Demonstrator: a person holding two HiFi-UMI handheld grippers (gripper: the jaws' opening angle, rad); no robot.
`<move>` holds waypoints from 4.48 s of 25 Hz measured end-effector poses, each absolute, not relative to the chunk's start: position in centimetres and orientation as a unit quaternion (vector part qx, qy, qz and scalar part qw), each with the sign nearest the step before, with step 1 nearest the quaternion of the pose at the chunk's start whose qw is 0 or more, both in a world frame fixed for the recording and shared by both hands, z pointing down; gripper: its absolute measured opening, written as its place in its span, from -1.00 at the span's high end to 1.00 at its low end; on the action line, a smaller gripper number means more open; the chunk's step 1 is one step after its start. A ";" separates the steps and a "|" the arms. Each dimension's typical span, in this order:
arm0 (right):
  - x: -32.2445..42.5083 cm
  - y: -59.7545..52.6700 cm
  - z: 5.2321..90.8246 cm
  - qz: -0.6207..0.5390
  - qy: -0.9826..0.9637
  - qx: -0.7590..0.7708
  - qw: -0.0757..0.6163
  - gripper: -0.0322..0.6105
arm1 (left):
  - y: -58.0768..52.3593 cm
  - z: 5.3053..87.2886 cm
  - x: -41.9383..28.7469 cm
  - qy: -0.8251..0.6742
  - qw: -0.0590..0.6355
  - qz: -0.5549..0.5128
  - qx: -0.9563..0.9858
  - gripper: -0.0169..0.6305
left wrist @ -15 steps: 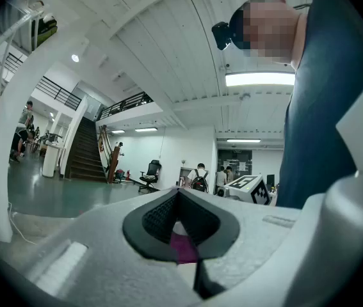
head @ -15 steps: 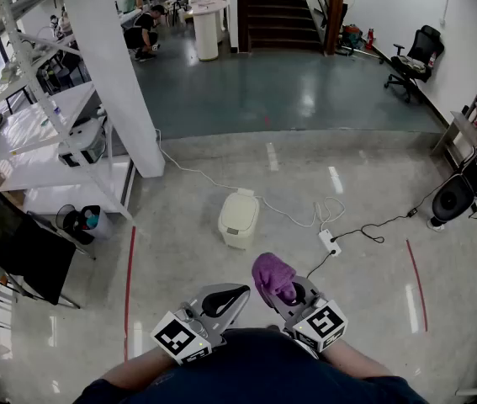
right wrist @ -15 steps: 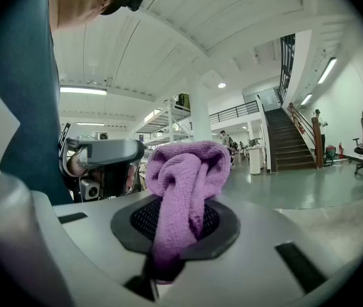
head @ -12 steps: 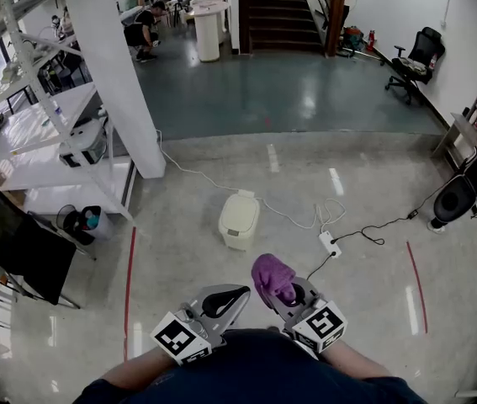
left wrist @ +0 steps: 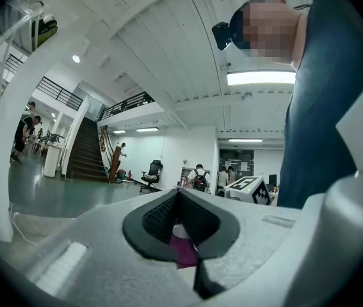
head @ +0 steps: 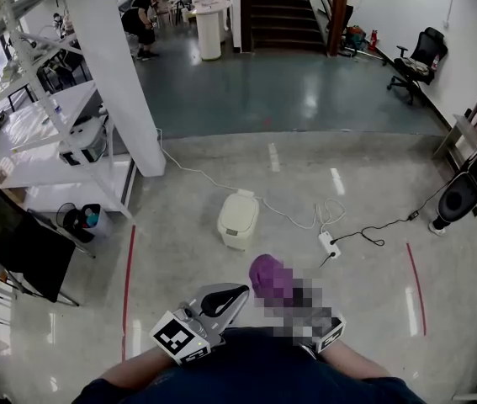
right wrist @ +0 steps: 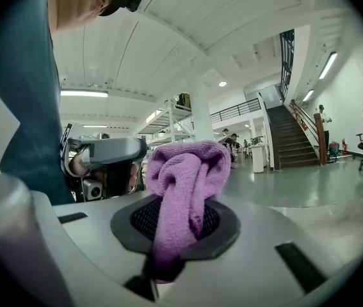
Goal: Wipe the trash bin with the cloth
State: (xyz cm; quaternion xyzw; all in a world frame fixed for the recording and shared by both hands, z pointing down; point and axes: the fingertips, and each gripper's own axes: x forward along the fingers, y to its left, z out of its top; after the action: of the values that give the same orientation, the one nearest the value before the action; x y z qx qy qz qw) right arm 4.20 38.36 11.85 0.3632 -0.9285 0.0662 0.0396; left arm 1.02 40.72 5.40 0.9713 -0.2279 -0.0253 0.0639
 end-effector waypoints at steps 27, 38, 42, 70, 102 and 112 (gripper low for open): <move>7.4 23.3 16.0 0.082 -0.921 0.374 0.070 0.69 | 25.1 8.9 1.7 -0.265 0.086 -0.042 0.959 0.95; 0.8 8.9 14.9 0.085 -0.894 0.434 0.077 0.69 | 9.3 8.1 -6.5 -0.233 0.065 -0.043 0.969 0.95; 0.1 5.3 14.3 0.079 -0.891 0.440 0.074 0.69 | 5.6 8.5 -7.6 -0.233 0.073 -0.043 0.969 0.95; 8.6 -7.8 26.3 0.116 -0.897 0.413 0.105 0.69 | -6.2 18.6 -1.5 -0.297 0.123 -0.016 0.947 0.95; 7.0 -20.0 61.2 0.093 -0.904 0.403 0.106 0.69 | -17.2 51.5 -0.7 -0.288 0.106 -0.035 0.951 0.95; 6.6 -21.1 67.9 0.072 -0.910 0.392 0.116 0.69 | -17.4 58.3 -0.8 -0.287 0.092 -0.044 0.953 0.95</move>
State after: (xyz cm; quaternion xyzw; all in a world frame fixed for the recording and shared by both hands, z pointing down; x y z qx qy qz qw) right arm 6.56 -21.15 67.85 0.3924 -0.9095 0.0724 0.1162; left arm -0.81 -17.42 58.29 0.9526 -0.2867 -0.0437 0.0916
